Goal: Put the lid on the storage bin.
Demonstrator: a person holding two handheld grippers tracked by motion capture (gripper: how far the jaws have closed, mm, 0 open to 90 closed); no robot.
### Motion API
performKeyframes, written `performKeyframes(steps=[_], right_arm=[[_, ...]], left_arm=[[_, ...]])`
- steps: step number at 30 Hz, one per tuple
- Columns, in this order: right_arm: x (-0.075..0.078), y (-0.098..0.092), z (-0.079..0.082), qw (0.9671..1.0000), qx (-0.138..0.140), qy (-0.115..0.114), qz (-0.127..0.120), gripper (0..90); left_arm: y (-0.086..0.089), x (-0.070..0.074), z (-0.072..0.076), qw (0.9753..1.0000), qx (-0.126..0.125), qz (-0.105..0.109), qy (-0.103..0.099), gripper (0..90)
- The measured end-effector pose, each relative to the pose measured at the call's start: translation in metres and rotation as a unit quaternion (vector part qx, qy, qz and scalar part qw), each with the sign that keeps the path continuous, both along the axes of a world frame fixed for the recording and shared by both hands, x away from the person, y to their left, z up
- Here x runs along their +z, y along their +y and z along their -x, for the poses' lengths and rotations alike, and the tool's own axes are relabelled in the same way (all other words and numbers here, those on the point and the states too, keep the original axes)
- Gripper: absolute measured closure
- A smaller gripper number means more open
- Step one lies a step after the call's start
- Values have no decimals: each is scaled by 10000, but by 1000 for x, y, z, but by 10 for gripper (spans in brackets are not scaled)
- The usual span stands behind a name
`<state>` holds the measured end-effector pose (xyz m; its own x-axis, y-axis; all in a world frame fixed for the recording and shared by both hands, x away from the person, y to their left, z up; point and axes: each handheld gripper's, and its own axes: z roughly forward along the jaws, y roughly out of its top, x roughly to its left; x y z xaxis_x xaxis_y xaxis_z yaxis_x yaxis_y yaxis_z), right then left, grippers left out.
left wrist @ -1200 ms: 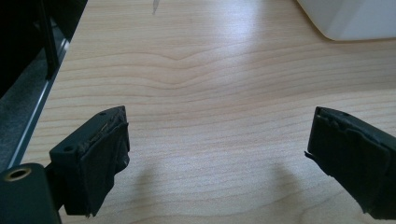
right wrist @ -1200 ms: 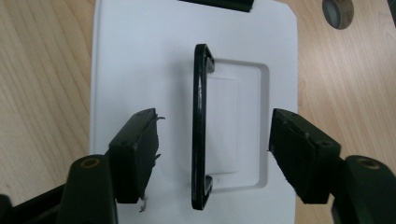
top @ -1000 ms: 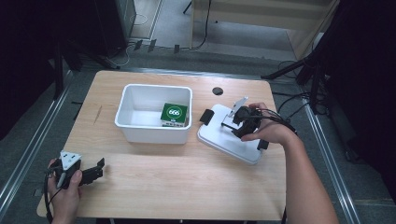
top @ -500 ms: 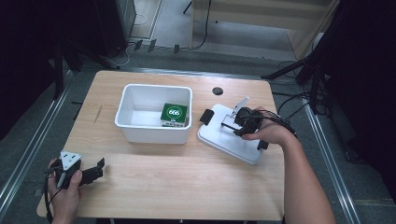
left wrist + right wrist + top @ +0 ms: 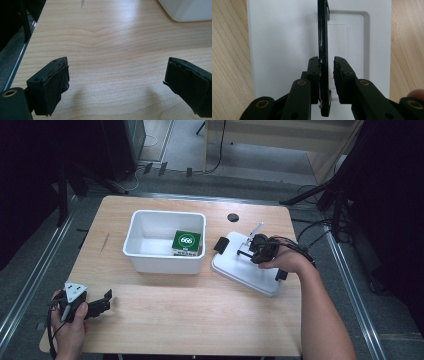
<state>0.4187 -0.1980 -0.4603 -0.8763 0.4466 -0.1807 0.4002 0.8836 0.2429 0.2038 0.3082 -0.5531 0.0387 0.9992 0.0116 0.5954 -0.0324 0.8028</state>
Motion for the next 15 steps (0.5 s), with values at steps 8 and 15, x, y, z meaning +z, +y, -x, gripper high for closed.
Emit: performKeyframes(steps=[8,15], right_arm=[[4,2,-3,10000,47,-81,-9,844],[5,-2,-4,9999,90,-123,-45,857]], left_arm=[[0,0,0,10000,-2,-3,-2,62],[0,0,0,10000,-7,-21,8,63]])
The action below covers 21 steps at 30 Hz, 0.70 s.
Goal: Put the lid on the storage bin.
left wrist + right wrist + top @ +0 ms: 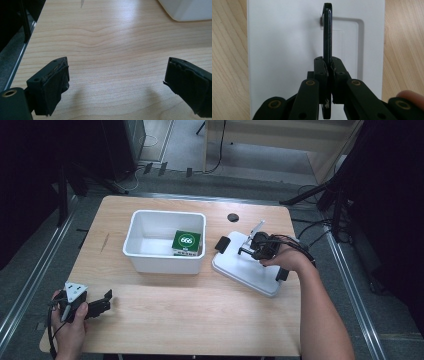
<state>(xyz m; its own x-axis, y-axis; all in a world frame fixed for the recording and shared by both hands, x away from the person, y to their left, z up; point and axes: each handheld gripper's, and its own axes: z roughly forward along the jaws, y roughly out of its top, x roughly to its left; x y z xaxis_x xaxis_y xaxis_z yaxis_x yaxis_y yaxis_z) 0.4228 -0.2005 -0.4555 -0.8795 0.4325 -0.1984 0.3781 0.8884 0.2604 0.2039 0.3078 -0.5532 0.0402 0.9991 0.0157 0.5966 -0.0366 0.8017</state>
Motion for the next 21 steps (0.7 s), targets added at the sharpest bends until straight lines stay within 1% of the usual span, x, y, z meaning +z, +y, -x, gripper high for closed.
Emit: performKeyframes(steps=[3,5,10,13,15,18,21], right_arm=[[1,-4,-1,10000,5,-17,-19,858],[4,-7,0,10000,-9,-1,-93,859],[13,-13,0,9999,49,-46,-112,859],[21,-14,0,9998,102,-132,-106,859],[26,-15,-1,9995,172,-209,-160,859],[35,-14,0,9992,238,-258,-201,859],[43,-13,-1,9989,293,-332,-150,859]], left_arm=[[0,0,0,10000,-8,-1,8,62],[0,0,0,10000,-9,-2,14,63],[0,0,0,10000,-1,-3,8,63],[0,0,0,10000,-1,-3,9,63],[0,0,0,10000,-7,-3,16,62],[0,0,0,10000,-5,11,5,63],[0,0,0,10000,-5,19,1,63]])
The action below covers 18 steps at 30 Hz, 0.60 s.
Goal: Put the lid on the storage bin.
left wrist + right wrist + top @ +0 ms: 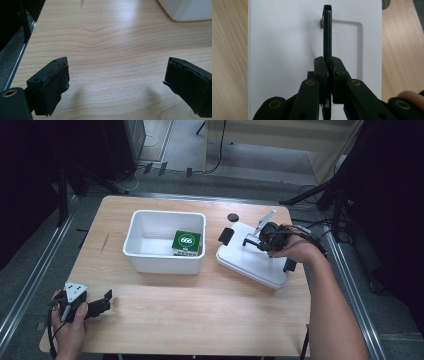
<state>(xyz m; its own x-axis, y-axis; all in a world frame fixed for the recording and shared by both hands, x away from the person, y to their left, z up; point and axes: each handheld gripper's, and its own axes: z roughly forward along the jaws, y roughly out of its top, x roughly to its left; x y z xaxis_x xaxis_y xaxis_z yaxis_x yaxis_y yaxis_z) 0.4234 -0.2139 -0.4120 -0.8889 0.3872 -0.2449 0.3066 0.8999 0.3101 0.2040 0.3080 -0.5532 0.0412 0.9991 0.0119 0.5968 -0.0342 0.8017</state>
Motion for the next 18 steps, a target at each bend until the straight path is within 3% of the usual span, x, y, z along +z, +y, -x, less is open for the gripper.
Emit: performKeyframes(steps=[18], right_arm=[[57,-7,2,9991,250,-304,-133,859]], left_arm=[[0,0,0,10000,3,-23,7,63]])
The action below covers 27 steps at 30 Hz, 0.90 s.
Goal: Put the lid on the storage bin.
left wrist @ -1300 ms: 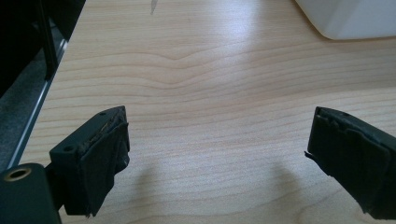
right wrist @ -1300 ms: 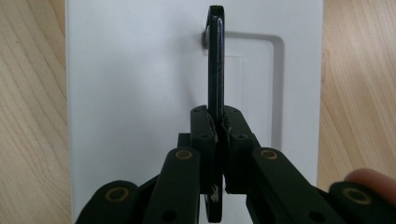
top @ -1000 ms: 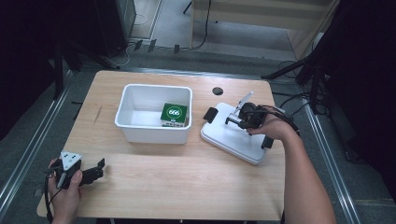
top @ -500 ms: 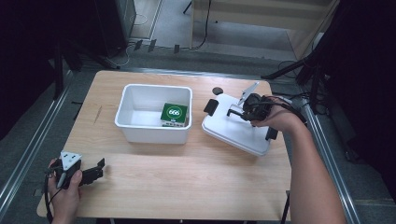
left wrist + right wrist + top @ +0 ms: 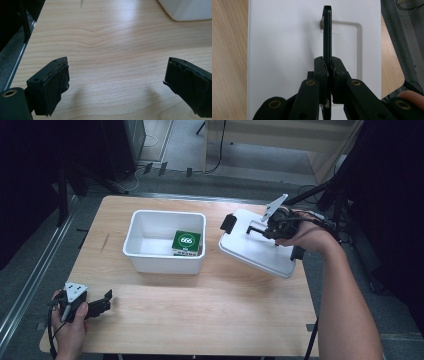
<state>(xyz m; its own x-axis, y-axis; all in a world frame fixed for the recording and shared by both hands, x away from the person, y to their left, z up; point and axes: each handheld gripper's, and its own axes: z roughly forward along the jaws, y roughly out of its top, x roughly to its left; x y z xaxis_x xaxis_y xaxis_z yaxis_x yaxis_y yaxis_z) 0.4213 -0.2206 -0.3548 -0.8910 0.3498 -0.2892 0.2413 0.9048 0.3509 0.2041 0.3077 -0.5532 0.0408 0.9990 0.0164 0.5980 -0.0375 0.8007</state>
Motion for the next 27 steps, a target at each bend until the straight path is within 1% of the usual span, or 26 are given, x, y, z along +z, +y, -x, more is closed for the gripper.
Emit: performKeyframes(steps=[5,7,8,11,12,19,23,27], right_arm=[[13,3,0,9999,74,-84,-87,859],[17,6,0,9999,98,-75,-113,859],[18,7,1,9999,96,-55,-101,859],[21,13,2,9997,245,-2,-38,859],[22,15,2,9997,250,12,-29,859],[35,27,3,9993,373,-44,-71,859],[39,38,4,9988,477,-84,-42,859],[39,50,5,9980,613,-128,-61,858]], left_arm=[[0,0,0,10000,-2,14,1,63],[0,0,0,10000,6,17,-5,63],[0,0,0,10000,6,17,-5,62],[0,0,0,10000,-6,8,-4,63],[0,0,0,10000,-6,10,-5,63],[0,0,0,10000,-7,21,-7,63],[0,0,0,10000,-11,24,-6,62],[1,0,0,10000,-23,54,-18,62]])
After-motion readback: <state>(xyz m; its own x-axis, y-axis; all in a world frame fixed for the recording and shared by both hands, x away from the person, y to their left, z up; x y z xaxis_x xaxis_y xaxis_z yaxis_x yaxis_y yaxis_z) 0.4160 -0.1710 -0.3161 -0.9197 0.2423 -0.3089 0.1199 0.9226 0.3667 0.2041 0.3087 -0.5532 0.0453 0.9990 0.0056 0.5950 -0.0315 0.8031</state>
